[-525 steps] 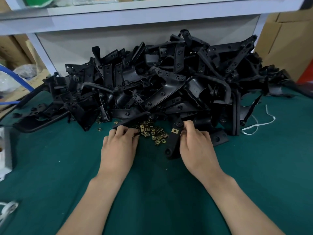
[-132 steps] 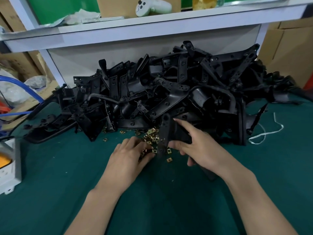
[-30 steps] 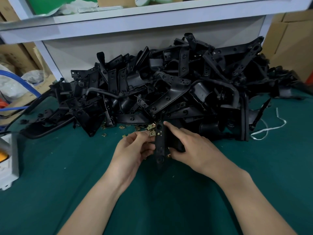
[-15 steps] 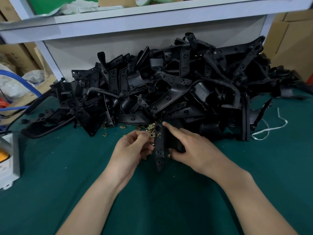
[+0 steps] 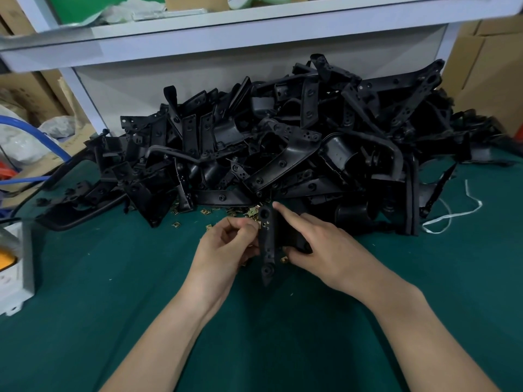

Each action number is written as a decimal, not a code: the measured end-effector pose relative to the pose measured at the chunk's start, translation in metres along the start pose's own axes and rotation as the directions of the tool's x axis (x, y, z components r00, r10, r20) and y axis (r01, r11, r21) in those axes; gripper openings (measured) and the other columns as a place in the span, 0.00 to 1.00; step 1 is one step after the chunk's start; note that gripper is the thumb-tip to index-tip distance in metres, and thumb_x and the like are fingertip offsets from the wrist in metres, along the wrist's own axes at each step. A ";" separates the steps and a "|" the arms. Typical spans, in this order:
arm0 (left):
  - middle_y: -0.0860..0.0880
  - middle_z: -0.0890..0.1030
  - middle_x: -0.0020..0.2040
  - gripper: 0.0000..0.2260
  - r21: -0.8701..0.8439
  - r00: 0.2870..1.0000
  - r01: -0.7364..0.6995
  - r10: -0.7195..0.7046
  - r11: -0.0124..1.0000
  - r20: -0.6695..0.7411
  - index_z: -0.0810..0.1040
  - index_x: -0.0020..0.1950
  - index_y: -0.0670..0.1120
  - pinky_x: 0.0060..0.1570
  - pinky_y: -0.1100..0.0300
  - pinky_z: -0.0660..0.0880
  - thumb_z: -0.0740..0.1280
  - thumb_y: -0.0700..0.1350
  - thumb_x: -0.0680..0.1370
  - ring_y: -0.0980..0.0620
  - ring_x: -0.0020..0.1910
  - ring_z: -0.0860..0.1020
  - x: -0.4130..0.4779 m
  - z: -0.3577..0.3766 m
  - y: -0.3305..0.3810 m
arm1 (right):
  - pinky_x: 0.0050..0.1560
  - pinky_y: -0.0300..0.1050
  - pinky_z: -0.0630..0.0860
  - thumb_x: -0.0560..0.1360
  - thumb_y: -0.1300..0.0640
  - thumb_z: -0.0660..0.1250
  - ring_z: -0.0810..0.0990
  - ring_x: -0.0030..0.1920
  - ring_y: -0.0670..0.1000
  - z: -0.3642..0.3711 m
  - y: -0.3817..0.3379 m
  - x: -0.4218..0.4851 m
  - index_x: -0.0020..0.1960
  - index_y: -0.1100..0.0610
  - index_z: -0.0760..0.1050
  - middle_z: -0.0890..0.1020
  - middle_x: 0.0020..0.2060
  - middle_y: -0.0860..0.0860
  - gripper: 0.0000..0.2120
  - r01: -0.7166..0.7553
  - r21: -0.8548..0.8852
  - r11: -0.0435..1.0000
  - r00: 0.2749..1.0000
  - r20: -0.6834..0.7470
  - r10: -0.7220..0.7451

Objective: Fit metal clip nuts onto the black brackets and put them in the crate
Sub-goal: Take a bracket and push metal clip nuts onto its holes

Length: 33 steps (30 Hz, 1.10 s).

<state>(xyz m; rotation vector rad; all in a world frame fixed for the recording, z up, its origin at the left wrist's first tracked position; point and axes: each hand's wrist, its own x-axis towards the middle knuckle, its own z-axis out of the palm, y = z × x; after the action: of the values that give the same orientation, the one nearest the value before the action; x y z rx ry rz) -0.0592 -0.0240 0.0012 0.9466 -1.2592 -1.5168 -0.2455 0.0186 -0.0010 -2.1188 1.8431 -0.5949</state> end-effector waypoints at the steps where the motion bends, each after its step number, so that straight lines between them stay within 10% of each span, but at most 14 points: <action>1: 0.52 0.82 0.36 0.06 -0.022 1.000 0.003 -0.003 1.000 0.005 0.79 0.45 0.43 0.36 0.67 0.76 0.66 0.39 0.82 0.57 0.34 0.80 -0.001 0.001 0.000 | 0.46 0.43 0.70 0.80 0.47 0.64 0.71 0.42 0.45 0.000 0.000 0.000 0.80 0.34 0.41 0.71 0.50 0.42 0.39 0.001 0.006 1.000 1.000 0.000 -0.001; 24: 0.48 0.84 0.44 0.02 -0.276 0.990 0.125 -0.137 0.953 -0.025 0.79 0.50 0.46 0.42 0.60 0.81 0.68 0.44 0.81 0.53 0.42 0.82 -0.008 0.022 -0.005 | 0.36 0.33 0.66 0.81 0.50 0.65 0.70 0.40 0.41 0.004 0.000 0.002 0.81 0.37 0.44 0.68 0.45 0.42 0.38 -0.018 0.010 1.000 0.999 -0.043 0.019; 28: 0.54 0.86 0.50 0.09 0.003 0.995 0.000 0.000 1.000 -0.101 0.80 0.58 0.50 0.53 0.62 0.78 0.69 0.51 0.80 0.56 0.51 0.83 -0.011 0.025 -0.011 | 0.43 0.38 0.71 0.81 0.50 0.65 0.71 0.41 0.43 0.001 0.000 0.001 0.81 0.37 0.44 0.68 0.48 0.41 0.38 -0.043 0.068 0.997 0.995 -0.085 0.049; 33: 0.58 0.82 0.45 0.09 0.370 0.963 -0.182 0.241 0.911 -0.121 0.76 0.54 0.54 0.40 0.72 0.73 0.72 0.53 0.78 0.61 0.41 0.80 -0.016 0.028 -0.015 | 0.48 0.45 0.75 0.82 0.48 0.64 0.75 0.49 0.47 0.000 -0.003 -0.001 0.81 0.37 0.43 0.71 0.55 0.44 0.37 -0.047 0.066 0.997 0.992 -0.115 0.055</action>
<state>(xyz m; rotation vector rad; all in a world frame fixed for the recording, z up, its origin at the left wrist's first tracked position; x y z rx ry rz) -0.0833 0.0001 -0.0083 1.1008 -1.4915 -1.0366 -0.2424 0.0198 0.0002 -2.0295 1.9063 -0.7697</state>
